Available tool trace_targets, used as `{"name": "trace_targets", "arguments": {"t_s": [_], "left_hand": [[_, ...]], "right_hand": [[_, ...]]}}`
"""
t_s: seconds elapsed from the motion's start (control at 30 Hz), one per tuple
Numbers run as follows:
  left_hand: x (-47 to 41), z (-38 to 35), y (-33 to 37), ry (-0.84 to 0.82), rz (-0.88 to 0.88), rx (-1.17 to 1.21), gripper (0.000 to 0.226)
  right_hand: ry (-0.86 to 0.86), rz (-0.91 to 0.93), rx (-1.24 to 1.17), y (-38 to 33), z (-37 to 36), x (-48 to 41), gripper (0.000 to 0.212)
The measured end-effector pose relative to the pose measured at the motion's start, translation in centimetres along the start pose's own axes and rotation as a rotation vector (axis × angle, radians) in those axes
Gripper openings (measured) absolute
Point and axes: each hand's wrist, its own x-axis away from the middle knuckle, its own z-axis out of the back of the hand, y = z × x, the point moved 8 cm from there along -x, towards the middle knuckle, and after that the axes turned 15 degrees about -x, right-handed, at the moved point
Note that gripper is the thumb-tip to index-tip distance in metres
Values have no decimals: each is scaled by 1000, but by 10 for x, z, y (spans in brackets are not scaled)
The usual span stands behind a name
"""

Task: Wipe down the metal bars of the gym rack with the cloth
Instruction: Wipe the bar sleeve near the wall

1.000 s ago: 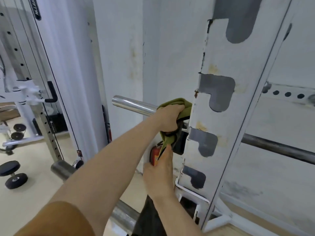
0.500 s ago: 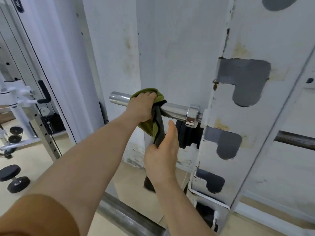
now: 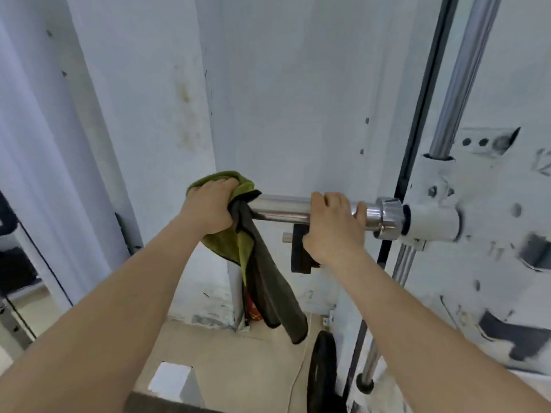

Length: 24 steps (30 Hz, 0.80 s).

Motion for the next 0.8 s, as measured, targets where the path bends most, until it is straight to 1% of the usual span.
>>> {"name": "trace_targets", "arguments": {"t_s": [0.07,0.13,0.2,0.23,0.3,0.4,0.43,0.5,0.57,0.63,0.7,0.77,0.8], "left_hand": [[2,-3,-33,-54,-30,63,46],[-3,-2,-37,-186,-137,80,60],[-9,3,-30,-292,-209,83,69],[-12,5,-26,-305,-232,91,69],[-15,6,-12,-296,-286,82,59],[-19,13,30,-232,-397,100,47],[-21,16,50,-201,-451,68,43],[-23,21,91,-85,-529,-46,34],[-23,20,109,36,-501,-54,36],[-15,14,95,154,-437,11,37],[-2,7,54,231,-347,20,40],[8,1,7,255,-215,40,42],[11,0,-12,257,-152,90,43]], "right_hand": [[68,30,126,0,-2,-2,75],[93,40,219,1,-1,-9,72],[55,38,278,0,-4,-22,57],[28,37,310,-2,-5,-29,47],[-1,16,347,-4,-5,-40,35],[-30,-11,342,1,-6,-49,30],[-54,-14,330,1,-6,-50,28],[-128,-34,294,3,-5,-53,26],[-208,-70,262,5,-5,-55,24],[-249,-77,245,9,-6,-58,29],[-293,-64,234,9,-8,-62,36],[-342,-74,218,10,-10,-64,37],[-358,-80,208,11,-11,-64,36]]}}
